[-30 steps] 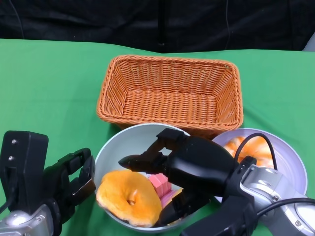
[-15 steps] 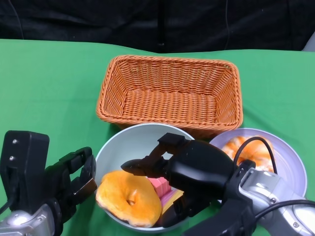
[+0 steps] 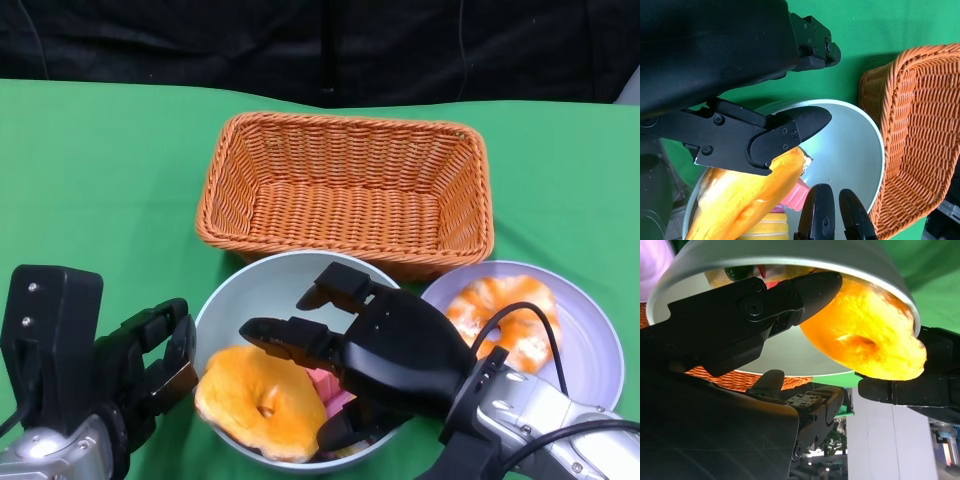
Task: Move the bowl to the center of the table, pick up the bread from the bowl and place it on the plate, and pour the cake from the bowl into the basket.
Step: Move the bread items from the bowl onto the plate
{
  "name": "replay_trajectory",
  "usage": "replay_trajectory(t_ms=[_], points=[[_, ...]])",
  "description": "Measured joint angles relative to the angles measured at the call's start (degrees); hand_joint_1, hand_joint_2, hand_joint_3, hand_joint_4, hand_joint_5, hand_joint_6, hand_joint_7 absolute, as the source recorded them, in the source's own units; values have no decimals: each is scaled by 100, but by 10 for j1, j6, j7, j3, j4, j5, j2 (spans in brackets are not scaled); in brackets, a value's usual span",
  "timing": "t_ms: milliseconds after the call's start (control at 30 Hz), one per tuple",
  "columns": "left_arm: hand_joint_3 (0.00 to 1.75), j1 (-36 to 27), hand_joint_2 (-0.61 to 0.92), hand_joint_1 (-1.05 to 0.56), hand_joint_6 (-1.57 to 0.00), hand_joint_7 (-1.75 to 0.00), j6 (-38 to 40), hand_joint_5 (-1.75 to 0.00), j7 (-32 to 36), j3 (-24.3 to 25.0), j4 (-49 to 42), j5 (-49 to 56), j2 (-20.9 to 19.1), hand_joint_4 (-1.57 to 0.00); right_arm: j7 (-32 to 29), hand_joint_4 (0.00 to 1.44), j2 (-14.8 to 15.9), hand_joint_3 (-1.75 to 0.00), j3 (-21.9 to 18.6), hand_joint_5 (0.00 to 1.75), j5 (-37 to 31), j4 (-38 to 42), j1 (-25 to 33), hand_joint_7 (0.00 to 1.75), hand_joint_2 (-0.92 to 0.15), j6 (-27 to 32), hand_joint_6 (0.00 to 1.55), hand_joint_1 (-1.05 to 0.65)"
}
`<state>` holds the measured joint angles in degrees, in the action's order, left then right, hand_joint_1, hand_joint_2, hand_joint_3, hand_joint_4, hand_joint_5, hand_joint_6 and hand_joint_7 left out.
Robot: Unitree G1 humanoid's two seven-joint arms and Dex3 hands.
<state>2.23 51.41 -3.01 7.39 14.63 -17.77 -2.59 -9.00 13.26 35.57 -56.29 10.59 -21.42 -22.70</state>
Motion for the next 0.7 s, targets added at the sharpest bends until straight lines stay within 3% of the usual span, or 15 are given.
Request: replay_trajectory(t_ms=[400,567,700], points=[[82,0,92,-53,-12,-1,0,-52,9,4,0,-1,11,-2,-21,7,-2,0,4,102,8,17,-8,21,-89,-11,36,-58],[81,0,92,-52,-17,-3,0,-53,11,4,0,0,9,-2,-93,24,-17,0,6,99,3,41,-6,28,-88,-15,49,-53],[80,0,92,-51,-18,-3,7,-53,11,4,1,-1,9,-2,-233,34,-38,0,9,102,-18,86,-2,35,-88,-24,59,-45]])
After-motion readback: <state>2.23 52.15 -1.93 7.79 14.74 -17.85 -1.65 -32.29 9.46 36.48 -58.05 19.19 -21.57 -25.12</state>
